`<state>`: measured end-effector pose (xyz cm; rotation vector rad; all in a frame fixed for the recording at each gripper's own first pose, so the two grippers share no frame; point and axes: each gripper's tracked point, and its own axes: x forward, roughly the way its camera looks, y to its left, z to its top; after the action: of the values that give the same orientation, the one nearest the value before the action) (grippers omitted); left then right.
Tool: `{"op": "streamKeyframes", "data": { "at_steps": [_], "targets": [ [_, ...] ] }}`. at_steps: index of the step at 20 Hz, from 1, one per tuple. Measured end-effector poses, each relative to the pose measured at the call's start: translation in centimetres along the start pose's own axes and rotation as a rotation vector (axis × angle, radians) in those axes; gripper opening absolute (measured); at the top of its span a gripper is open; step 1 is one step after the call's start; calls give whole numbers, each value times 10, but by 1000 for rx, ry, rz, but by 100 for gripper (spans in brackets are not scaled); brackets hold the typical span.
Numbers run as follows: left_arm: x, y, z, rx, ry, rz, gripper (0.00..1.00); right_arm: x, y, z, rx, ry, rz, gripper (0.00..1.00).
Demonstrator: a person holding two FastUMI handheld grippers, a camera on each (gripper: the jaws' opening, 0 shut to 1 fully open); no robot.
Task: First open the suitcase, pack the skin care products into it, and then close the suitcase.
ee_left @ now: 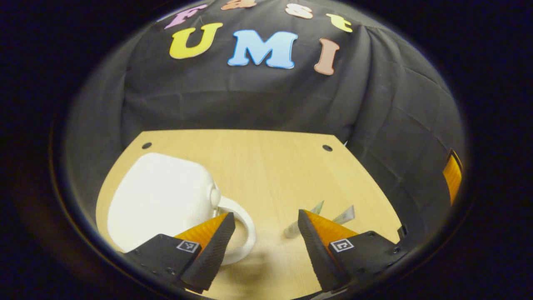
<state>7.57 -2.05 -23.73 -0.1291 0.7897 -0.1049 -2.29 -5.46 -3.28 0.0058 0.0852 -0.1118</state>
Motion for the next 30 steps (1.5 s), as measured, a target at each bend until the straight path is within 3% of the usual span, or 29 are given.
{"op": "streamKeyframes", "data": {
  "at_steps": [4, 6, 7, 10, 12, 13, 17, 20, 24, 30],
  "targets": [
    [28, 10, -25, -22, 166, 42, 98, 3, -8, -4, 9, 0, 50, 94],
    [37, 10, -41, -51, 247, 47, 89, 3, -11, -4, 12, -10, 80, 94],
    [40, 12, -51, -63, 292, 56, 78, 3, -11, -5, 18, -12, 97, 94],
    [48, 20, -70, -105, 398, 88, 67, 2, -12, -2, 33, -25, 138, 94],
    [51, 27, -70, -98, 415, 101, 54, 3, -16, 0, 37, -33, 145, 94],
    [50, 25, -67, -100, 420, 79, 34, 4, -14, -1, 38, -33, 147, 94],
    [37, 24, -42, -75, 413, 18, 19, 5, -18, -2, 25, -40, 95, 94],
    [2, 15, -8, -44, 382, -25, 19, 5, -13, 1, 19, -40, 39, 94],
    [-46, 21, 53, -92, 285, -121, 17, 11, 5, 4, 27, -24, -21, 95],
    [-134, 122, 147, -169, 78, -196, 19, 7, 51, 20, -23, -8, -86, 94]
  ]
}}
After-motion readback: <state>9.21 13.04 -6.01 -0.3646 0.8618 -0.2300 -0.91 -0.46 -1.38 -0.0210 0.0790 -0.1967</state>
